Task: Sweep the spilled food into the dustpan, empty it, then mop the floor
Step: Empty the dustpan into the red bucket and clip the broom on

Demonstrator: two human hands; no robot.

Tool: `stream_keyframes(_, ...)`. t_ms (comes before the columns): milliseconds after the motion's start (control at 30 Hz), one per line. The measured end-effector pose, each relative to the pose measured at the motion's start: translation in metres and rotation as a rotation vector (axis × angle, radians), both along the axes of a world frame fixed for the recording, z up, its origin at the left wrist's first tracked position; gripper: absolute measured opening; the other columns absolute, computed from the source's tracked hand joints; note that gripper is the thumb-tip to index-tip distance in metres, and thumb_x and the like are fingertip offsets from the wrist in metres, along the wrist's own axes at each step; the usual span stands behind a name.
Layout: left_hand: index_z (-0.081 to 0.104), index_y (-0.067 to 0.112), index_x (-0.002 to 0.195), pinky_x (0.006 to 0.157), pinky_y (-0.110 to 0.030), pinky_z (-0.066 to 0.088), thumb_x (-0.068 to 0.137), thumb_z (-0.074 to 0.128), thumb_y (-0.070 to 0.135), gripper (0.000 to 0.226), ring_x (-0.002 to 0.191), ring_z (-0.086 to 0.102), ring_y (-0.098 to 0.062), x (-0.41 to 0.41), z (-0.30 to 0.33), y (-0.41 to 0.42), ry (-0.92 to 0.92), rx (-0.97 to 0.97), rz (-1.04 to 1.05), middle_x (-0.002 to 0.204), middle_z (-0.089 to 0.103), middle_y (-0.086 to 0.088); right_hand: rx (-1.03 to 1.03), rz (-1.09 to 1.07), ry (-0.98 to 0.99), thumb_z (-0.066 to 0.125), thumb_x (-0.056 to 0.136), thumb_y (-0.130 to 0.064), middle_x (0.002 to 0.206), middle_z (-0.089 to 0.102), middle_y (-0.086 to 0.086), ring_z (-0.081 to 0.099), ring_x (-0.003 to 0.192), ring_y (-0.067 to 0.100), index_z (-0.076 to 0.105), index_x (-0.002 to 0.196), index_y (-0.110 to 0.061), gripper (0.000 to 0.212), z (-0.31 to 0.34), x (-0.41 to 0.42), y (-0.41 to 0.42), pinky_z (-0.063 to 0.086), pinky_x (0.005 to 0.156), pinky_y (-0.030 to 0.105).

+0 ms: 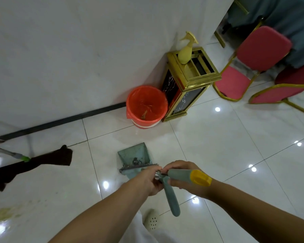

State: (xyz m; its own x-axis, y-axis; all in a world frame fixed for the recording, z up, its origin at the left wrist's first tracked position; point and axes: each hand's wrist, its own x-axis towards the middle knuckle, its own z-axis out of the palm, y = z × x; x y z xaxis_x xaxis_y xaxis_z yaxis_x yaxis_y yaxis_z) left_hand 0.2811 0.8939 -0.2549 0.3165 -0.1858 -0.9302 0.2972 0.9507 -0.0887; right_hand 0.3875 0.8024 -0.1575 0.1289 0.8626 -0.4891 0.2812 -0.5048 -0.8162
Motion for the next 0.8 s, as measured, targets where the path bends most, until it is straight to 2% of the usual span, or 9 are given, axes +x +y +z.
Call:
stream_keyframes(67,0.061,0.002,0.122,0.044,-0.027,0.055,0.083,0.073,0.016,0.043,0.069,0.066,-0.023,0.014,0.003,0.001,0.003,-0.014,0.002,0.092,0.066,-0.013,-0.037,-0.129,-0.032,0.074,0.079,-0.017,0.089,0.066,-0.015,0.065,0.076,0.004,0.066,0.092,-0.039,0.027,-0.006,0.007,-0.002,0.052,0.064,0.014)
stream_keyframes(133,0.062,0.003,0.121,0.045,-0.026,0.054,0.081,0.075,0.019,0.044,0.068,0.066,-0.023,0.031,0.006,-0.001,-0.006,-0.015,0.006,0.091,0.066,-0.013,-0.093,-0.209,-0.081,0.072,0.082,-0.018,0.082,0.063,-0.014,0.064,0.074,0.005,0.061,0.086,-0.038,0.024,-0.009,0.016,-0.005,0.053,0.066,0.016)
stream_keyframes(233,0.064,0.002,0.118,0.054,-0.030,0.058,0.081,0.076,0.022,0.044,0.077,0.070,-0.025,0.061,0.010,-0.006,-0.032,0.000,-0.008,0.098,0.069,-0.015,-0.110,-0.264,-0.157,0.068,0.086,-0.019,0.077,0.059,-0.016,0.062,0.072,-0.005,0.055,0.082,-0.036,0.022,-0.005,0.034,-0.009,0.047,0.060,0.007)
stream_keyframes(300,0.063,0.003,0.118,0.064,-0.031,0.060,0.082,0.075,0.027,0.045,0.086,0.070,-0.023,0.085,0.013,-0.010,-0.056,0.022,-0.043,0.104,0.069,-0.014,-0.067,-0.319,-0.173,0.068,0.086,-0.015,0.075,0.060,-0.016,0.063,0.072,-0.007,0.056,0.079,-0.036,0.025,0.003,0.050,-0.014,0.049,0.062,0.007)
stream_keyframes(333,0.063,0.003,0.119,0.064,-0.030,0.060,0.084,0.072,0.029,0.045,0.087,0.070,-0.022,0.098,0.014,-0.013,-0.067,0.033,-0.052,0.103,0.069,-0.012,-0.037,-0.329,-0.183,0.069,0.085,-0.014,0.076,0.062,-0.015,0.064,0.074,-0.003,0.058,0.079,-0.036,0.025,0.007,0.059,-0.016,0.051,0.066,0.010)
stream_keyframes(400,0.063,0.004,0.115,0.053,-0.027,0.059,0.087,0.068,0.031,0.039,0.076,0.068,-0.019,0.124,0.018,-0.019,-0.087,0.041,-0.037,0.091,0.068,-0.011,0.011,-0.321,-0.234,0.068,0.084,-0.012,0.079,0.065,-0.012,0.065,0.078,0.006,0.061,0.079,-0.034,0.024,0.013,0.079,-0.020,0.054,0.073,0.022)
stream_keyframes(500,0.063,0.008,0.103,0.044,-0.021,0.053,0.093,0.061,0.028,0.023,0.068,0.065,-0.016,0.165,0.028,-0.033,-0.131,0.097,-0.003,0.080,0.066,-0.009,0.003,-0.285,-0.323,0.064,0.089,-0.012,0.084,0.069,0.004,0.065,0.083,0.019,0.067,0.088,-0.016,0.005,0.015,0.115,-0.030,0.054,0.078,0.037)
stream_keyframes(667,0.059,0.008,0.105,0.049,-0.024,0.055,0.100,0.046,0.022,0.020,0.075,0.062,-0.016,0.230,0.046,-0.061,-0.134,0.171,0.075,0.085,0.063,-0.009,0.041,-0.269,-0.362,0.058,0.092,-0.017,0.078,0.067,-0.007,0.064,0.074,0.002,0.064,0.091,-0.019,0.006,0.014,0.184,-0.052,0.049,0.065,0.019)
stream_keyframes(800,0.055,0.002,0.123,0.054,-0.027,0.058,0.101,0.043,0.023,0.032,0.086,0.065,-0.020,0.270,0.051,-0.079,-0.186,0.182,0.125,0.097,0.065,-0.014,0.055,-0.308,-0.312,0.059,0.092,-0.017,0.078,0.067,-0.015,0.064,0.078,-0.007,0.064,0.097,-0.022,0.009,0.007,0.232,-0.068,0.048,0.061,0.007)
